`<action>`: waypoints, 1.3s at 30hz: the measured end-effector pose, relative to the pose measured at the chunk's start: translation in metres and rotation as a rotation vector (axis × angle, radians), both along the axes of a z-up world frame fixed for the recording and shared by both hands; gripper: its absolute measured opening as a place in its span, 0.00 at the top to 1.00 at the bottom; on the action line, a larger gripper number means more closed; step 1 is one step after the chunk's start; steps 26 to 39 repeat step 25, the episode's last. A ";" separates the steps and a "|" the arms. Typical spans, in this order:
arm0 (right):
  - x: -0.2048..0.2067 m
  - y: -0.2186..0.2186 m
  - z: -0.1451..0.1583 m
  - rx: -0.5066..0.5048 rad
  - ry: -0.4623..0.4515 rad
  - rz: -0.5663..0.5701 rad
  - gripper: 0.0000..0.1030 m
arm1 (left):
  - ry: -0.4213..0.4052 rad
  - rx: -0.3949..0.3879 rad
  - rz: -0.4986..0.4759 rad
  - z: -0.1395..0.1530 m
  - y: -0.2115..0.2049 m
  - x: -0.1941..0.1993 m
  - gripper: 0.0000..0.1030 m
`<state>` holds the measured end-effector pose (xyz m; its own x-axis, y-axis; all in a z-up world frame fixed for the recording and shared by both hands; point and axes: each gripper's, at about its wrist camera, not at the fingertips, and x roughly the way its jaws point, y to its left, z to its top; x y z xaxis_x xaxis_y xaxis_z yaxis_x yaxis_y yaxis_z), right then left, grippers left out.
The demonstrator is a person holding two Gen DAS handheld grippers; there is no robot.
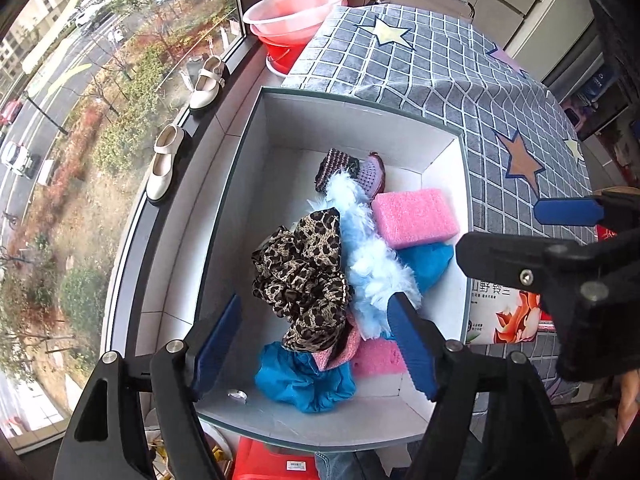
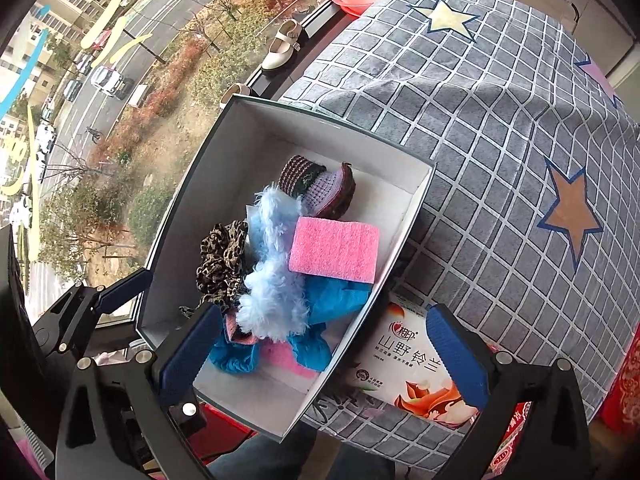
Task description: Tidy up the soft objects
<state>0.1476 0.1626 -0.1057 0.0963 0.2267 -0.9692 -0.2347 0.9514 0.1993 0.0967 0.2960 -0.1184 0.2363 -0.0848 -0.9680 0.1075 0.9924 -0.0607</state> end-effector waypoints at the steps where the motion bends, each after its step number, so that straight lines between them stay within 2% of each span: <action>1: -0.001 0.001 0.000 0.000 0.000 0.001 0.00 | 0.000 -0.001 -0.002 0.000 0.000 -0.001 0.24; 19: -0.008 0.000 0.003 -0.003 0.004 -0.011 0.00 | 0.020 0.002 -0.005 -0.008 -0.001 -0.008 0.21; 21: -0.008 0.000 0.003 -0.003 0.004 -0.012 0.00 | 0.005 0.006 -0.002 -0.007 0.000 -0.008 0.20; 24: -0.009 0.000 0.003 -0.004 0.005 -0.012 0.00 | -0.051 -0.069 -0.018 0.002 0.003 -0.010 0.20; 25: -0.009 0.001 0.002 -0.004 0.006 -0.012 0.00 | -0.062 -0.072 -0.020 0.005 0.004 -0.011 0.20; 39: -0.009 0.001 0.002 -0.004 0.006 -0.012 0.00 | -0.062 -0.072 -0.020 0.005 0.004 -0.011 0.20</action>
